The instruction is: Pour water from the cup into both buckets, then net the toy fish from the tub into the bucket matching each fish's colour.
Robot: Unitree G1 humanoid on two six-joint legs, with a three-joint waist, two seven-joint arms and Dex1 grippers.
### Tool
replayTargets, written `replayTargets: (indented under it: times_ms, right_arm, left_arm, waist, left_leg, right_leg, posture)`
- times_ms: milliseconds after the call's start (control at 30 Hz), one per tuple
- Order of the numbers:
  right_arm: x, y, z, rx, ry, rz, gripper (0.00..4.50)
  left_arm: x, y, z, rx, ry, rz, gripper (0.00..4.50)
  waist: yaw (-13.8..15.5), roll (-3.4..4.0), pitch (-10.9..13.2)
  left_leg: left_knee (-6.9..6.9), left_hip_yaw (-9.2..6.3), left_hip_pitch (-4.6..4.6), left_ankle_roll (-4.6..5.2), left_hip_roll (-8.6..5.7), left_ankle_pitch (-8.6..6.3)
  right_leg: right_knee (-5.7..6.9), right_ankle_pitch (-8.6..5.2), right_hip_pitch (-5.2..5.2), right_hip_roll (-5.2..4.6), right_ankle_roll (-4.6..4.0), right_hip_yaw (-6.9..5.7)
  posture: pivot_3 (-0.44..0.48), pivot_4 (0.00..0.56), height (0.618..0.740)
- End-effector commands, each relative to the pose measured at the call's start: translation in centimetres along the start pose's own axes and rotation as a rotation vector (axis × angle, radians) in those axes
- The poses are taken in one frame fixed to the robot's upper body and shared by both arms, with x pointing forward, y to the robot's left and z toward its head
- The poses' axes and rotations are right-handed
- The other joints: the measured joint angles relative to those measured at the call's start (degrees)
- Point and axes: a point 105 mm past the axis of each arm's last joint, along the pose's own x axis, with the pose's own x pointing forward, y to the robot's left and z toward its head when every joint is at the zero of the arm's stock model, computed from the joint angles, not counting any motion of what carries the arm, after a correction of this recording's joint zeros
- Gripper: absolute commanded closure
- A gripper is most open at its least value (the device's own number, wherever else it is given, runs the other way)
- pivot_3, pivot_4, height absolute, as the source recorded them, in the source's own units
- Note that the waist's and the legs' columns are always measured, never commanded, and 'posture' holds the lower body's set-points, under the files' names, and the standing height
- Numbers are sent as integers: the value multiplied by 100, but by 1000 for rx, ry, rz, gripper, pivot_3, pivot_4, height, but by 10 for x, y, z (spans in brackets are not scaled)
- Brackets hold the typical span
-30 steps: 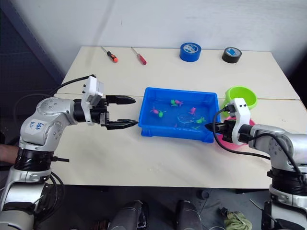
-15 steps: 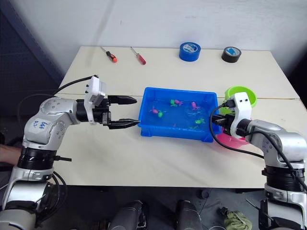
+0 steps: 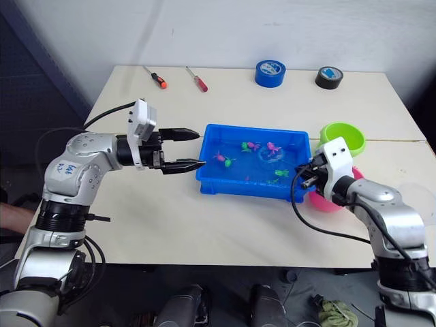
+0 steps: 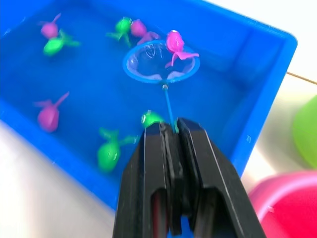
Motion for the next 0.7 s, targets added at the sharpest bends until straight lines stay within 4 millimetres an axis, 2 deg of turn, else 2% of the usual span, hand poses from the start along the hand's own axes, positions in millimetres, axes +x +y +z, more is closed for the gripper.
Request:
replayTargets:
  times_ms: [33, 200, 333, 433, 700]
  right_arm:
    - [-16, 1, 22, -95, -108, -29, 4500]
    - [-38, 8, 29, -120, -176, -55, 4500]
    - [-76, 10, 33, -94, -226, -151, 4500]
    - [-100, 12, 30, -72, -229, -214, 4500]
    - [-154, 3, 11, -128, -93, -418, 4500]
  left_arm:
    - [6, 3, 9, 51, -13, -15, 24]
    - [17, 1, 11, 45, -44, -68, 24]
    - [29, -18, 18, 32, -102, -194, 24]
    - [36, -27, 15, 44, -102, -270, 24]
    - [59, -26, 15, 58, -115, -348, 24]
  waist:
    - [-4, 0, 0]
    - [10, 0, 0]
    - [36, 0, 0]
    - [46, 0, 0]
    - [72, 3, -2]
  left_leg:
    - [1, 1, 0, 0, 0, 0]
    - [1, 5, 0, 1, -1, 1]
    - [0, -6, -2, 1, -1, 0]
    - [1, -5, 1, 1, -1, 0]
    - [3, -3, 8, 9, -3, -1]
  right_leg:
    - [0, 0, 0, 1, 0, 1]
    - [-5, 0, 1, 1, 0, 4]
    - [-2, 1, 3, 1, 1, 0]
    - [-2, 1, 6, 1, 1, 1]
    - [-16, 0, 21, 2, 0, 7]
  posture:
    - [0, 150, 740]
    - [0, 150, 740]
    - [0, 150, 740]
    - [0, 150, 740]
    - [0, 150, 740]
